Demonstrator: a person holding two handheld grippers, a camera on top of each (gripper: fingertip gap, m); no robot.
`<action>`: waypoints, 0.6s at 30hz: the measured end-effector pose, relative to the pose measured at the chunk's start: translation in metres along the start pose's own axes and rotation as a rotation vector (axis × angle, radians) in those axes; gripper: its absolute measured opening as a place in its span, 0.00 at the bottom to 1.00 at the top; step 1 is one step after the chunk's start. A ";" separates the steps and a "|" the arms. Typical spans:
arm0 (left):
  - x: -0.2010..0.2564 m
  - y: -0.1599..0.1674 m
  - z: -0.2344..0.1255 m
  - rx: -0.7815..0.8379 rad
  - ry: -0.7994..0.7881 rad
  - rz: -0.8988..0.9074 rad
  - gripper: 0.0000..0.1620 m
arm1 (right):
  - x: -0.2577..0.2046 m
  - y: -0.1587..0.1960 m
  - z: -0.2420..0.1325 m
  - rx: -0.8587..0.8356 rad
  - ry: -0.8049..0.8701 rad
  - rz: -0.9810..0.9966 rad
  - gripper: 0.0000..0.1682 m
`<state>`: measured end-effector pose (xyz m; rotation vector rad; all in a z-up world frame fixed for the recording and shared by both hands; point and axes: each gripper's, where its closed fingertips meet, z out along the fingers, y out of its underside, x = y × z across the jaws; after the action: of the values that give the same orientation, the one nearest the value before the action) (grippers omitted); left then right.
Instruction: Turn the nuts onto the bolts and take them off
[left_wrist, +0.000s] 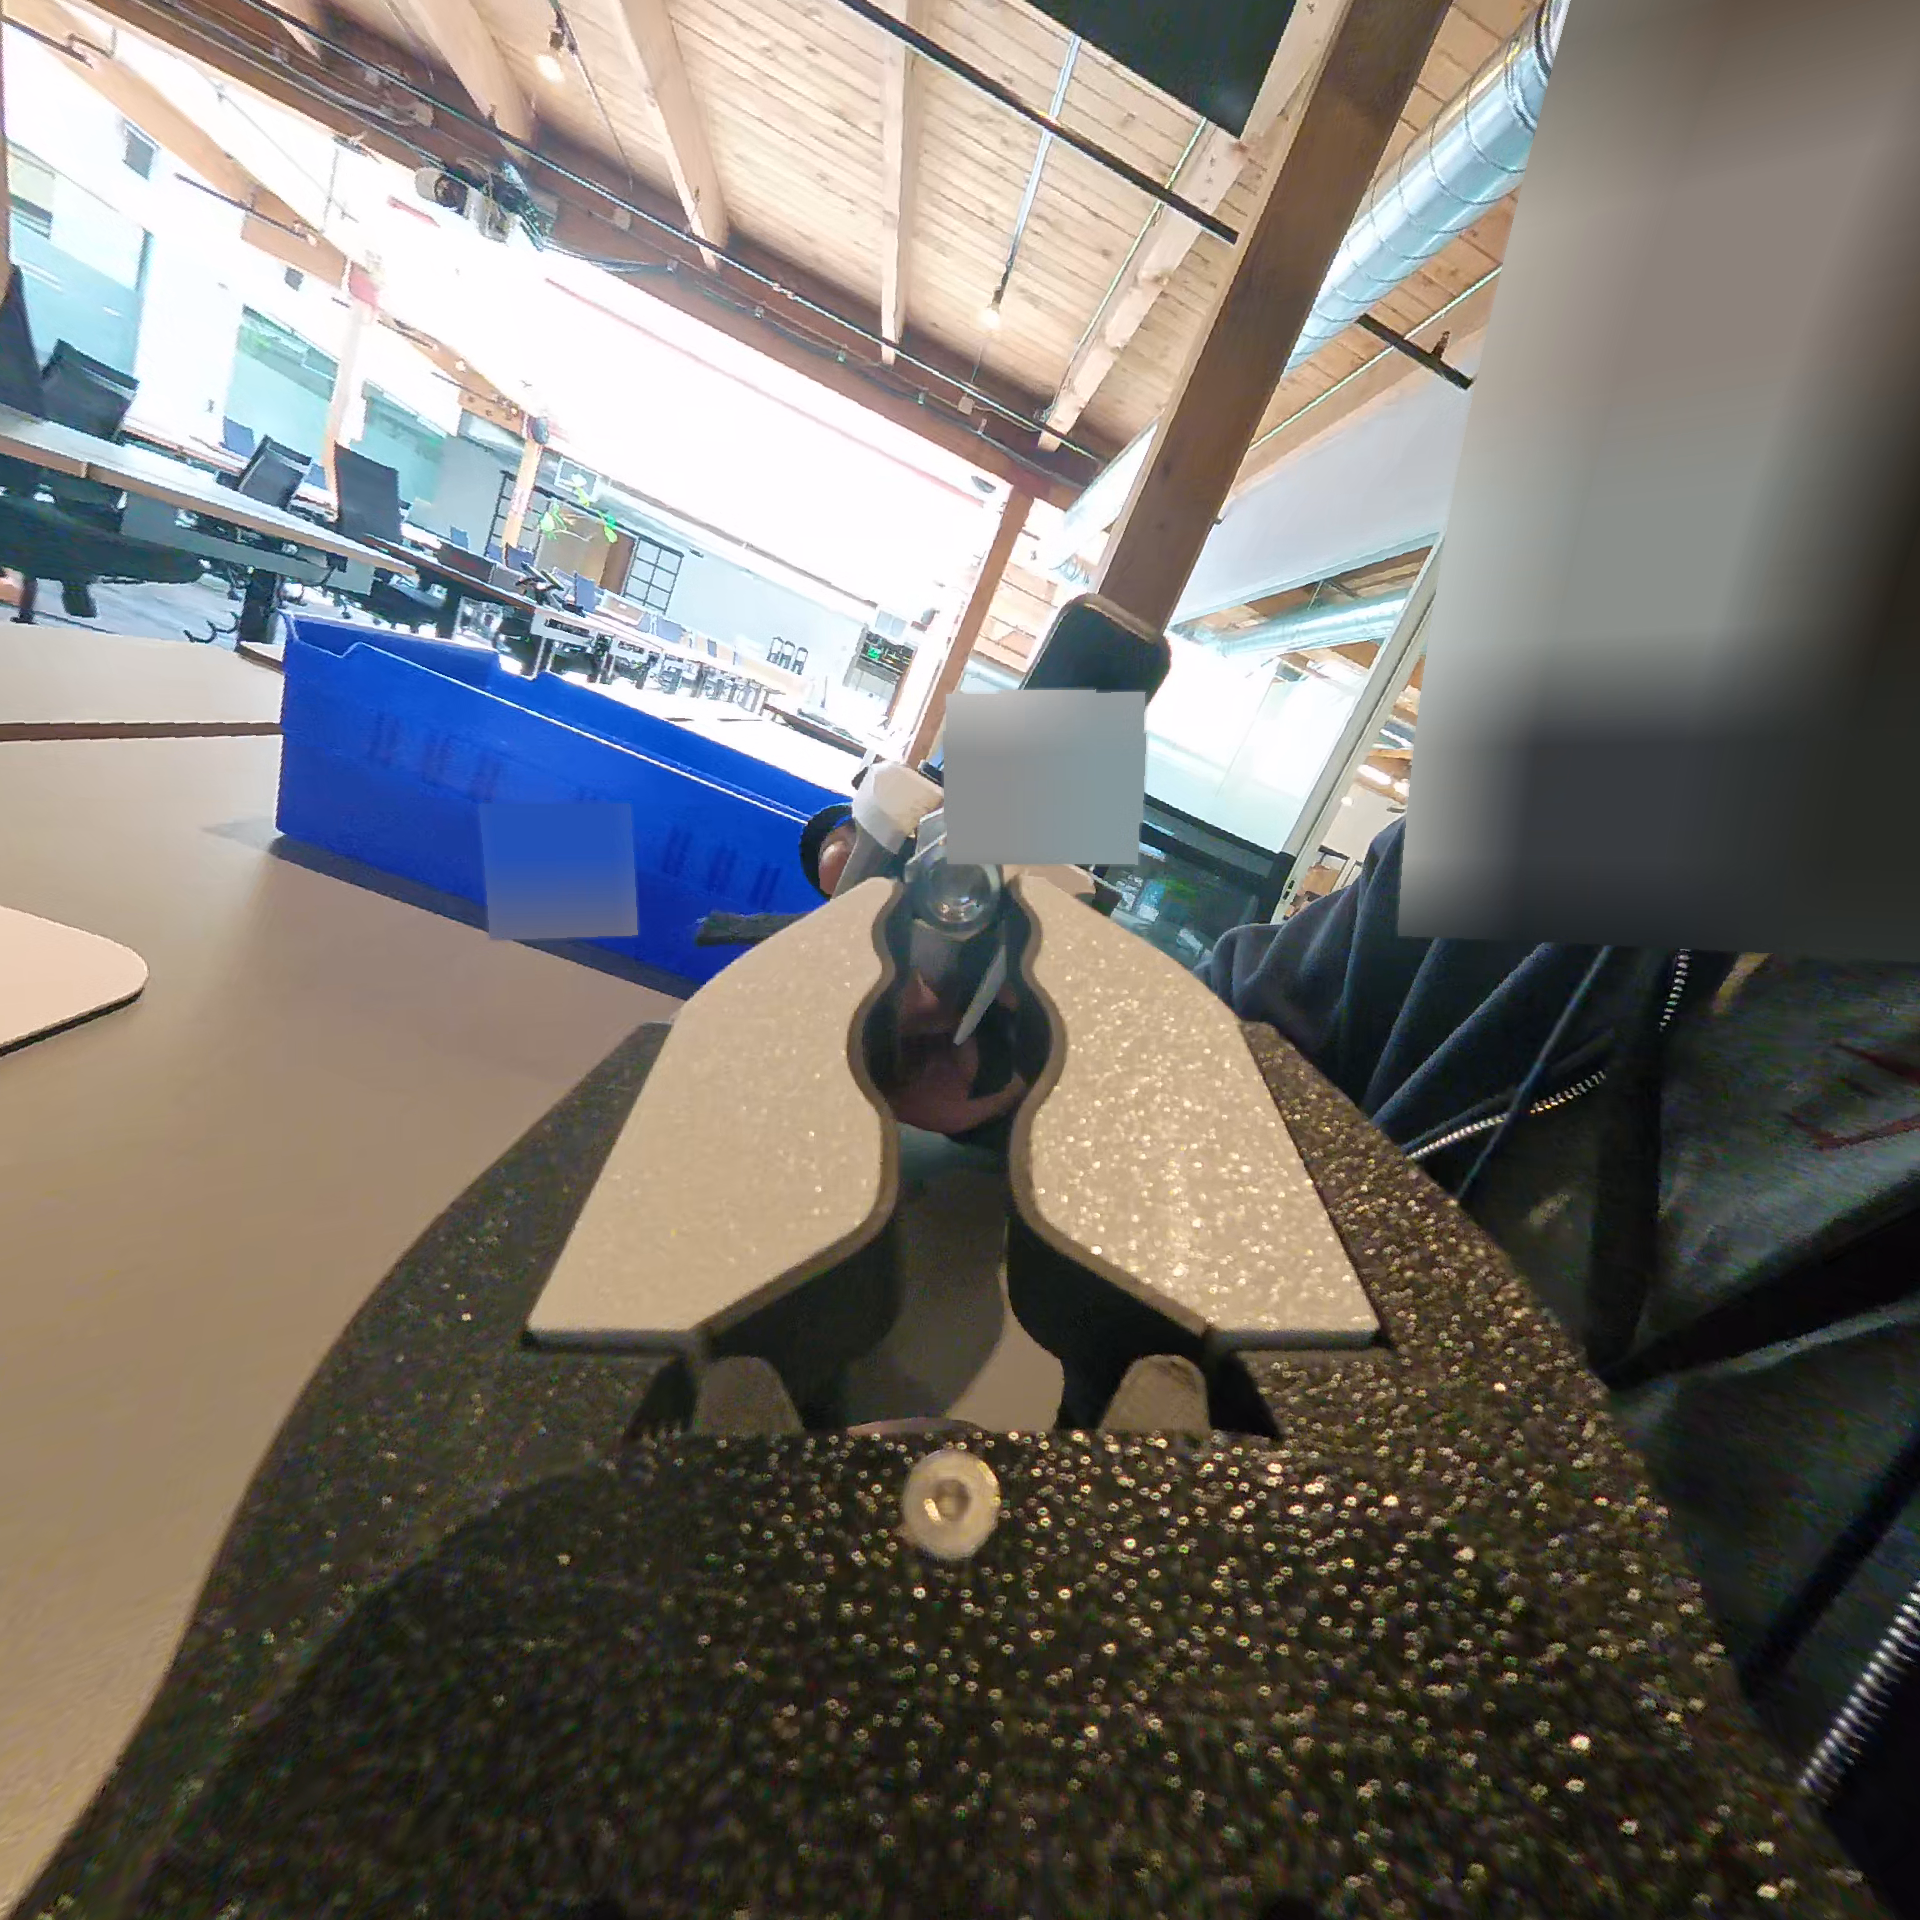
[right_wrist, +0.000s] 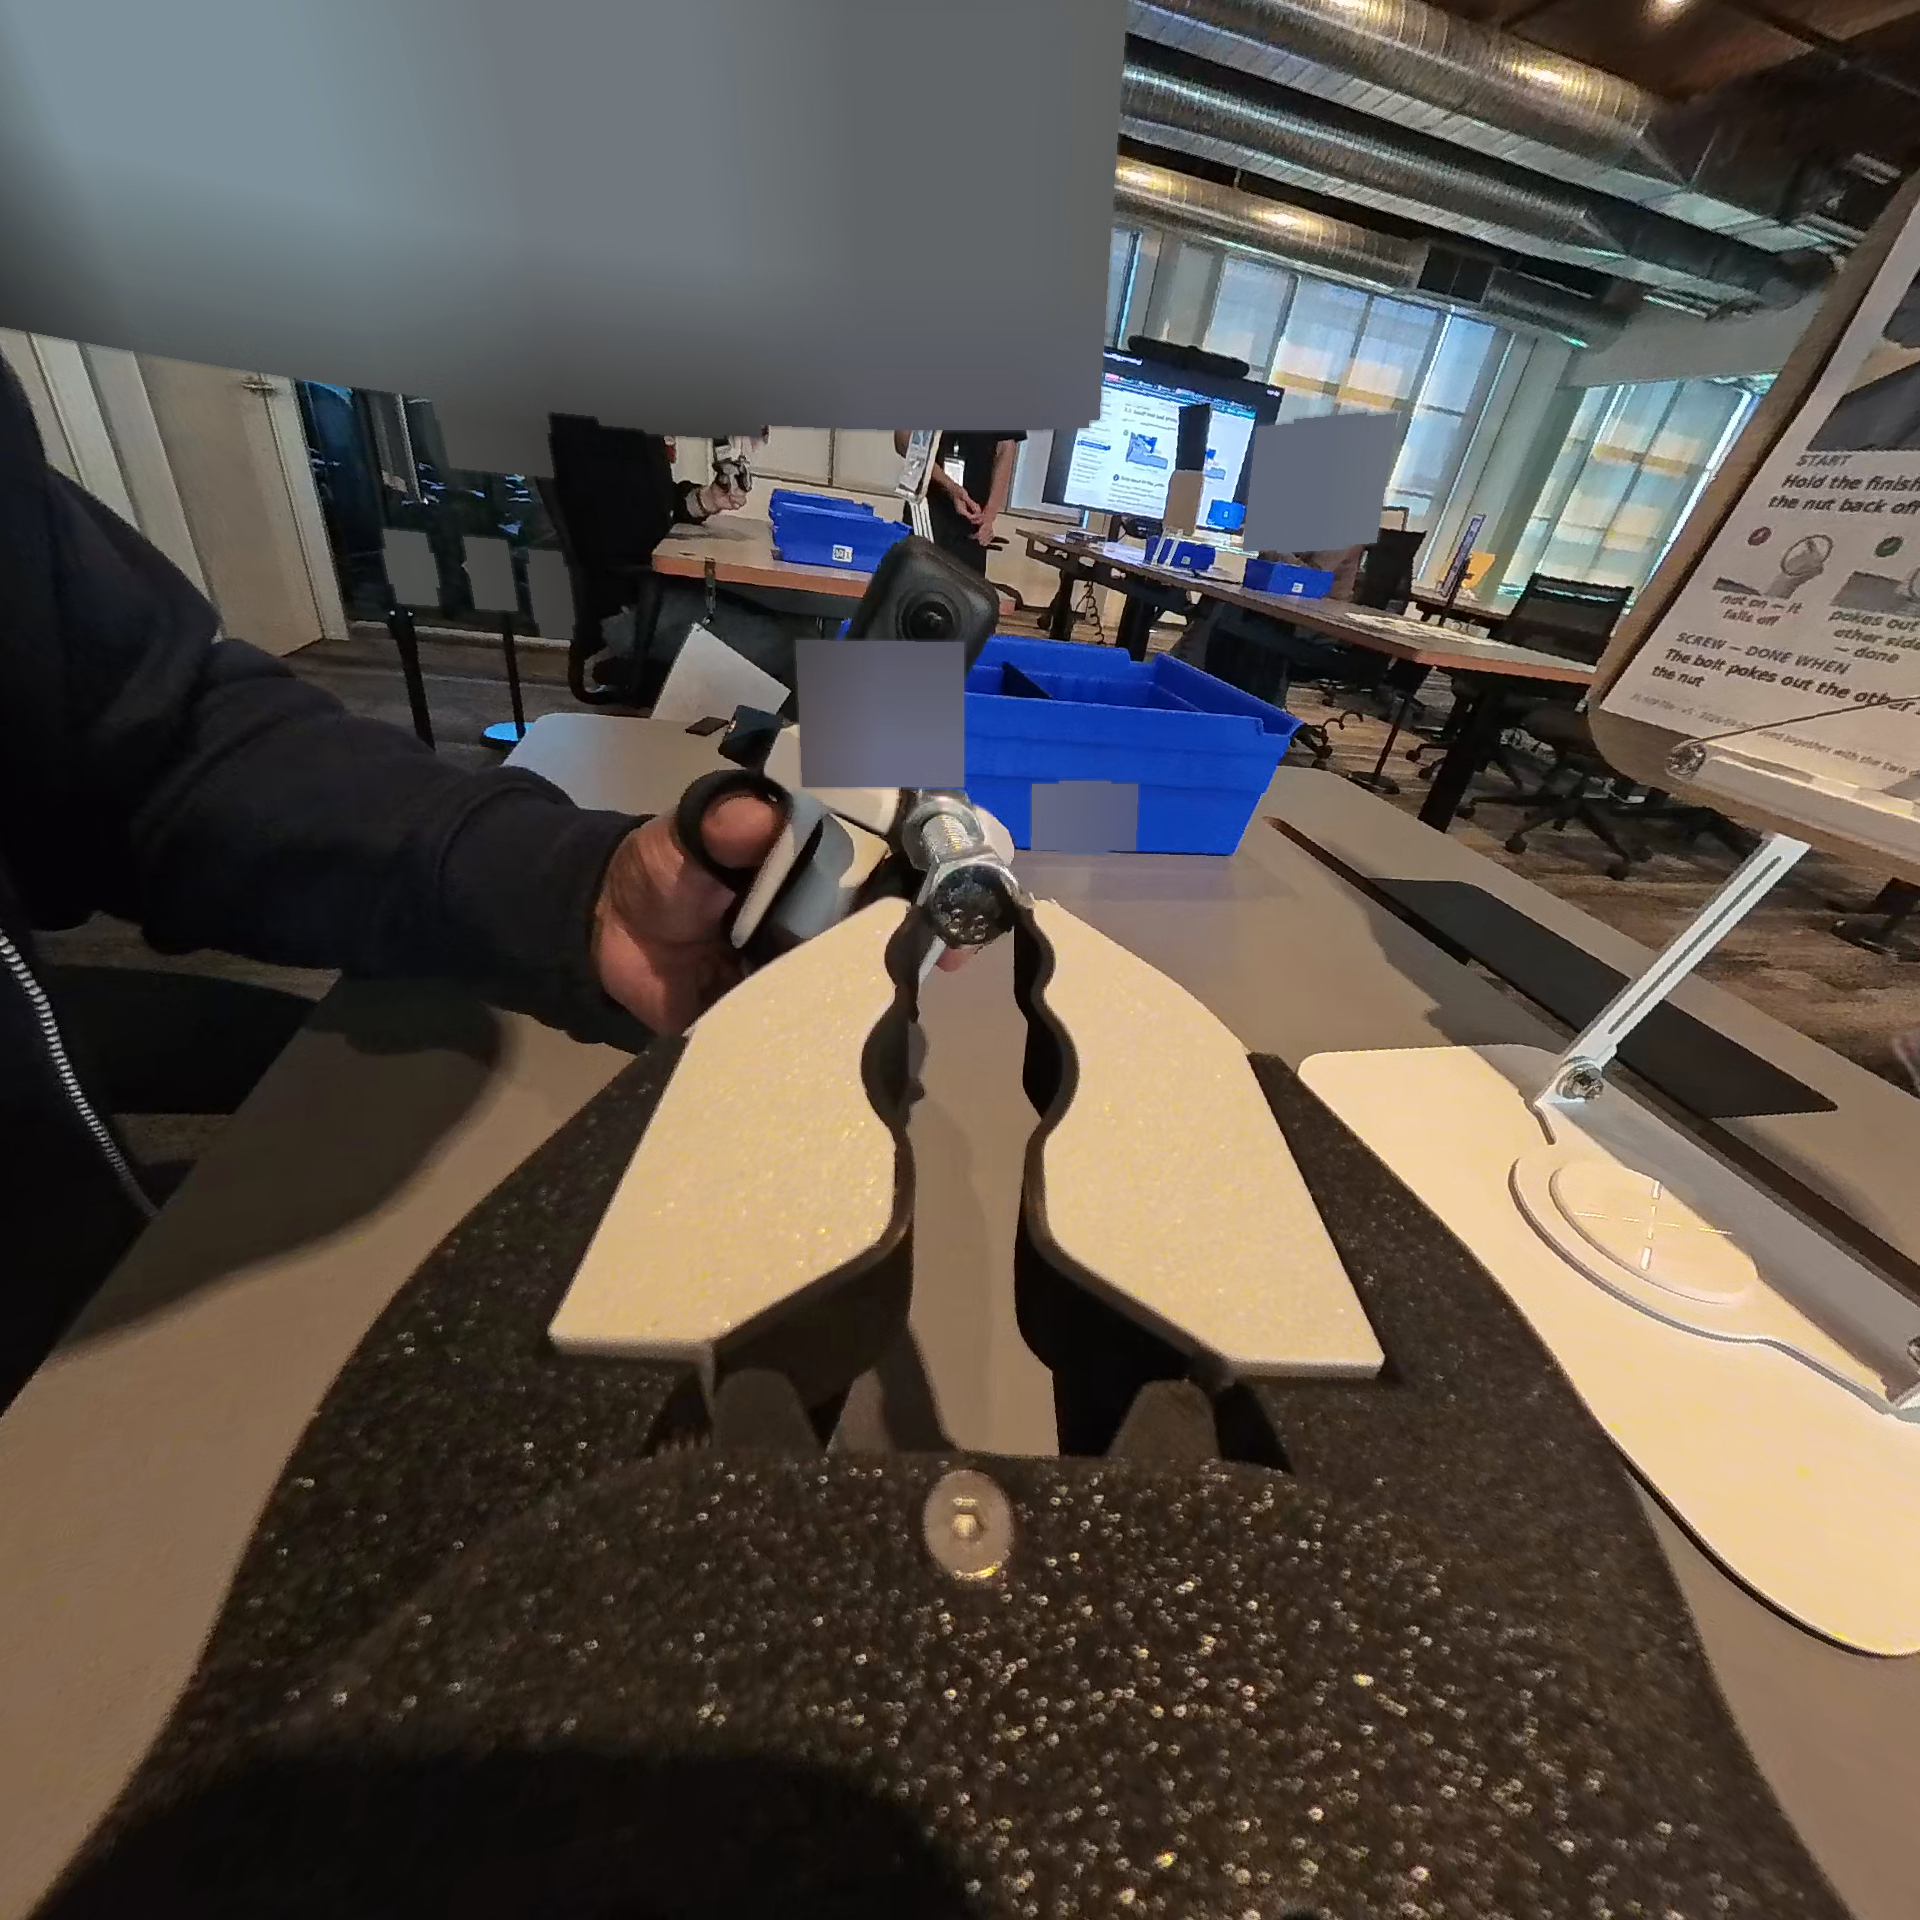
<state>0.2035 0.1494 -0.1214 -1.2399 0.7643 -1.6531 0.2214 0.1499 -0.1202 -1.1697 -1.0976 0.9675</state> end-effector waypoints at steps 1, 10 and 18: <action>0.000 0.000 0.000 -0.003 -0.003 0.005 0.10 | 0.000 0.000 0.000 0.002 0.000 0.001 0.09; -0.003 0.001 -0.001 -0.046 -0.064 0.102 0.10 | 0.001 0.005 0.002 0.005 -0.033 0.119 0.10; -0.004 0.003 -0.002 -0.158 -0.174 0.325 0.10 | 0.001 0.007 0.003 0.052 -0.133 0.371 0.09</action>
<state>0.2026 0.1520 -0.1265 -1.2732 0.9455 -1.2250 0.2191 0.1528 -0.1268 -1.3078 -0.9696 1.3685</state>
